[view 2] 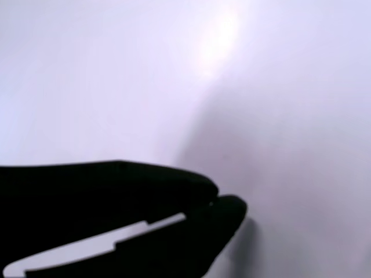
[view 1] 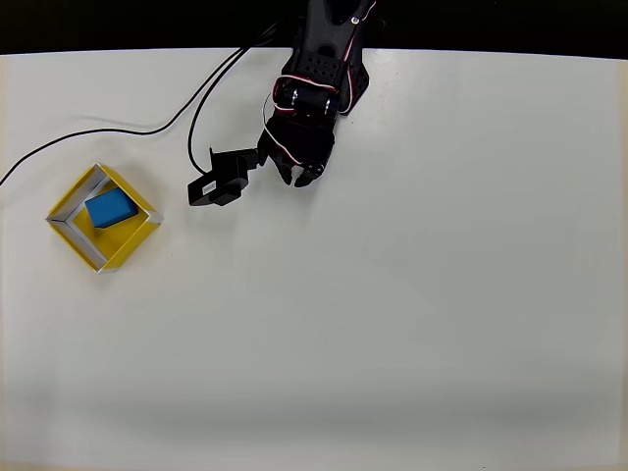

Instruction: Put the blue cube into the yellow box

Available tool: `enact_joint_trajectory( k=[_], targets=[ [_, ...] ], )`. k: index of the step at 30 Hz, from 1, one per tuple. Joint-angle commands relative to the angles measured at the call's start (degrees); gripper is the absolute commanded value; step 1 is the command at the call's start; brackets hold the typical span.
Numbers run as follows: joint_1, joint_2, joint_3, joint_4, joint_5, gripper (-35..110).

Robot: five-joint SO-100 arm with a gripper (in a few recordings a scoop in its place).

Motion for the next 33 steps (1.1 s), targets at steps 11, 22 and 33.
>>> enact_joint_trajectory(
  k=[11, 22, 33],
  targets=[
    [-8.17, 5.62, 1.67, 6.86, -5.36, 0],
    [-10.81, 5.80, 1.67, 6.86, -4.92, 1],
    [-10.90, 5.62, 1.67, 6.77, -4.83, 1]
  ],
)
